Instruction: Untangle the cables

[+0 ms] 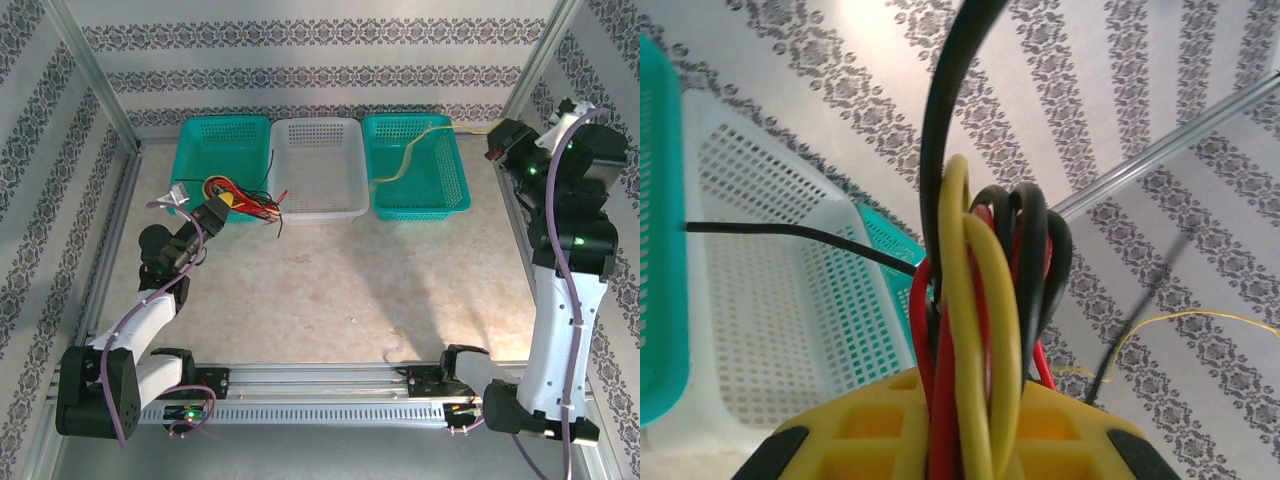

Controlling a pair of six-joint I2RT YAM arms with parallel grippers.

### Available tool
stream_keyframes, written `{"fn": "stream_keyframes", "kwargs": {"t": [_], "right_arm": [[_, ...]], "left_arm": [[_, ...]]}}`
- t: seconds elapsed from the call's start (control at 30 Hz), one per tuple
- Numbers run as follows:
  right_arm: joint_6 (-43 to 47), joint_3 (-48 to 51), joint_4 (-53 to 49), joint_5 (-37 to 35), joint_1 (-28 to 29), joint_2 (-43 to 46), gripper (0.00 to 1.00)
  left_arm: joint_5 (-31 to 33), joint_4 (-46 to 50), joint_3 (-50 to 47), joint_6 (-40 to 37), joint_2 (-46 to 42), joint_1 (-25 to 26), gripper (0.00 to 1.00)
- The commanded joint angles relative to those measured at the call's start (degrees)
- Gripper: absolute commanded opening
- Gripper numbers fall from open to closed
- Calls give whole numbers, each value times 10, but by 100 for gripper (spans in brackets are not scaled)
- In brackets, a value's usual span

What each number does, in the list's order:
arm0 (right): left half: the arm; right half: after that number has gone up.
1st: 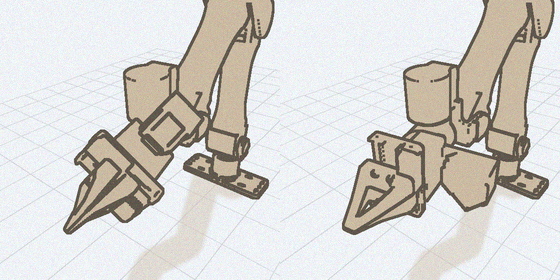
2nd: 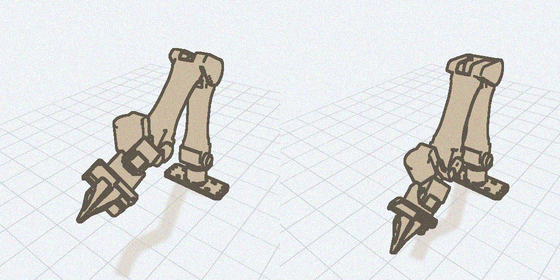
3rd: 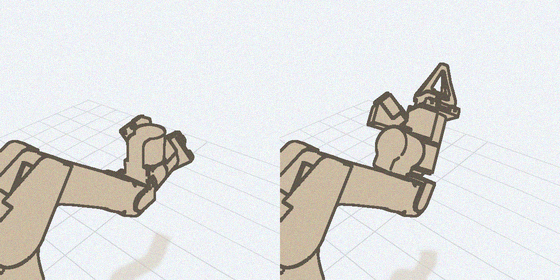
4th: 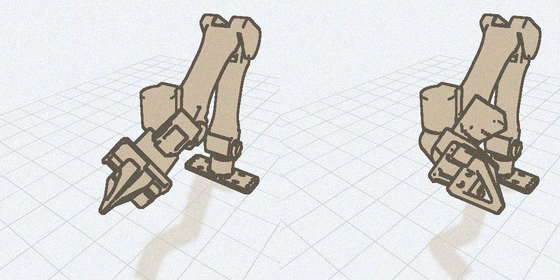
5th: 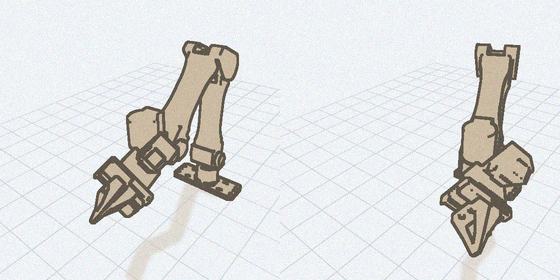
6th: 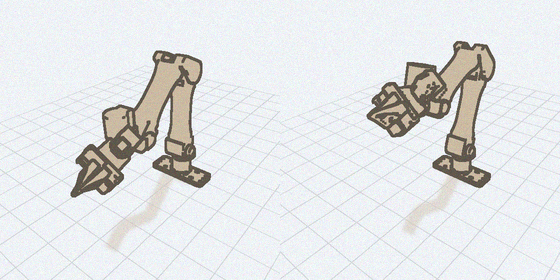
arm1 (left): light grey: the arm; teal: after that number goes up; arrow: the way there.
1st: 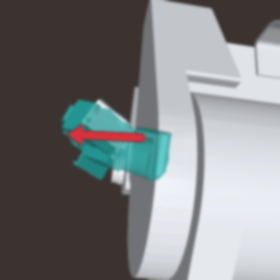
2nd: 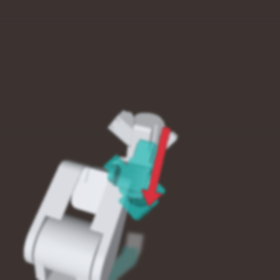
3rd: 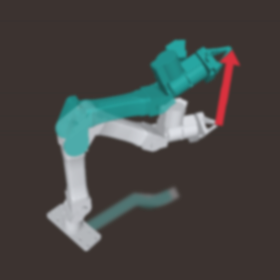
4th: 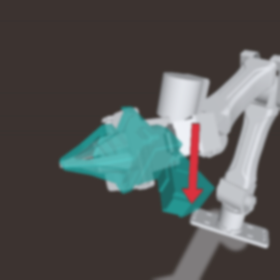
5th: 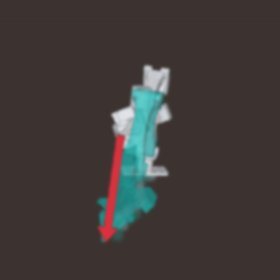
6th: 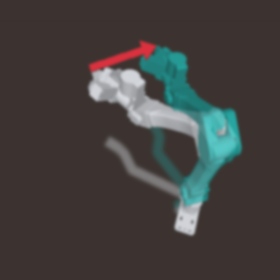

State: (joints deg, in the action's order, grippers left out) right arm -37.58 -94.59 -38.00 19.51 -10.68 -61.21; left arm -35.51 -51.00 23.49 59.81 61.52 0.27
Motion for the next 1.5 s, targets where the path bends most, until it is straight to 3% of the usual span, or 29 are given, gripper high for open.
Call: {"fn": "stream_keyframes", "kwargs": {"t": [0.0, 0.23, 0.33, 0.5, 0.53, 0.57, 0.63, 0.67, 0.8, 1.03, 1.17, 1.23, 1.33, 1.47], "right_arm": [[-14, 25, 8, -8, -31, 8, 0], [-47, 56, 62, 62, -60, 26, 0], [-60, 68, 80, 76, -59, 32, 0], [-70, 81, 97, 84, -52, 43, 0], [-69, 81, 97, 84, -50, 45, 0], [-69, 82, 98, 85, -49, 46, 0], [-71, 82, 100, 89, -45, 46, 0], [-71, 82, 102, 90, -44, 47, 0], [-67, 90, 118, 78, -20, 57, 0], [-51, 88, 126, 87, 29, 50, 0], [-40, 80, 125, 98, 58, 40, 0], [-33, 80, 127, 100, 81, 35, 0], [-18, 87, 133, 77, 130, 30, 0], [-6, 90, 139, 48, 199, 14, 0]], "left_arm": [[13, -57, -5, 23, -4, -5, 0], [-20, -32, -13, 28, -4, 21, 0], [-20, 19, -19, 0, -8, 80, 0], [36, 154, -8, -77, -14, 204, 0], [47, 185, 1, -93, -8, 222, 5], [55, 214, 13, -103, -2, 233, 21], [62, 294, 43, -124, 15, 244, 63], [60, 316, 53, -131, 20, 245, 98], [67, 337, 63, -145, 18, 244, 99], [231, 609, 182, -267, -32, 243, 99], [282, 704, 266, -365, -85, 242, 98], [196, 699, 308, -436, -102, 242, 87], [56, 680, 370, -481, -94, 245, 85], [-12, 613, 403, -498, -60, 245, 81]]}}
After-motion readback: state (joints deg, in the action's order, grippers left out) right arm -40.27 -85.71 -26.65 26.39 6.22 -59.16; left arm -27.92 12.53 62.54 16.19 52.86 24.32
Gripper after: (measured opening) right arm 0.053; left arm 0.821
